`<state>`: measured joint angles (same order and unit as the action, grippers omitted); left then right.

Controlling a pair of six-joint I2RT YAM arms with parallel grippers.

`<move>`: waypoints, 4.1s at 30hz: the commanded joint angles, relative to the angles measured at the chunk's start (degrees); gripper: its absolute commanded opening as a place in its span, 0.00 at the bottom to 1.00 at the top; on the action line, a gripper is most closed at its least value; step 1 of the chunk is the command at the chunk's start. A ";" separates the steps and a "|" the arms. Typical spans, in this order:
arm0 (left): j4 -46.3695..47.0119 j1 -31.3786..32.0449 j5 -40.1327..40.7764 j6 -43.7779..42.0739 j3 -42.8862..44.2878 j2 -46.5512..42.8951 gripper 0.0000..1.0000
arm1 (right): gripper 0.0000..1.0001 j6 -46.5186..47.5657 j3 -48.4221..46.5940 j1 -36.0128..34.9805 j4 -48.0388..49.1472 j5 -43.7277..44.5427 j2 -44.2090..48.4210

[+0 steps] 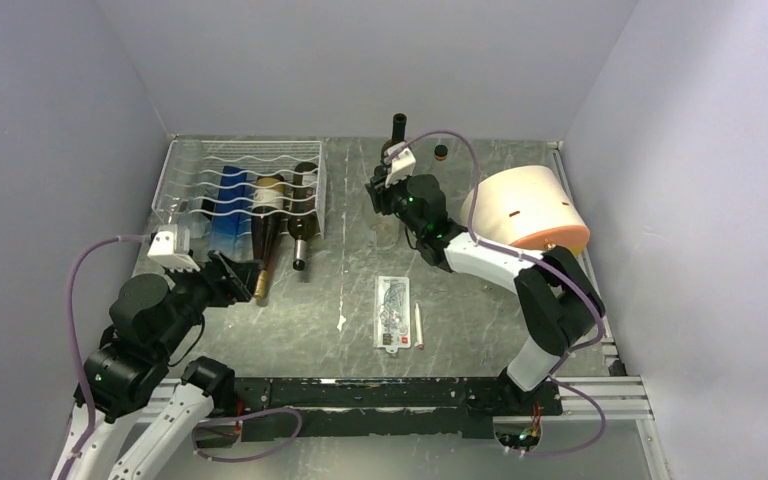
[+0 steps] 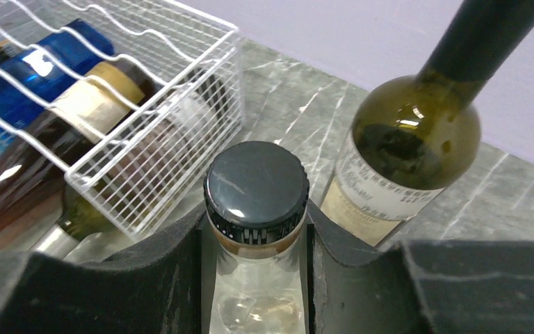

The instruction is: Take the wine bottle off the wine rack

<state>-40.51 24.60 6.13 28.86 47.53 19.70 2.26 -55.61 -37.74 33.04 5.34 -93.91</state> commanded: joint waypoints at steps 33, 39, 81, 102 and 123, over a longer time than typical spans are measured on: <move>2.99 0.03 1.04 -0.47 -1.29 -0.53 0.81 | 0.87 1.90 -5.09 4.43 -5.47 -1.95 7.93; 3.07 -0.02 0.83 -0.47 -1.24 1.15 0.83 | 0.90 -0.23 3.28 4.37 -11.19 -16.35 19.59; 25.77 -39.80 3.41 -23.55 6.82 50.77 0.97 | 0.98 -2.49 22.36 3.88 -17.39 -26.31 45.27; 29.72 -51.78 -24.20 -22.31 8.69 61.39 0.87 | 0.99 -2.13 22.45 3.76 -17.53 -27.63 45.49; 27.23 -51.97 -27.03 -19.52 13.06 62.71 1.00 | 0.99 -1.84 22.48 3.77 -17.17 -27.72 45.07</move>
<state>-13.19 -26.94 -20.88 8.27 56.42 82.50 -0.14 -33.41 -33.80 15.07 -22.52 -48.80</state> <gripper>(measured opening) 0.981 0.989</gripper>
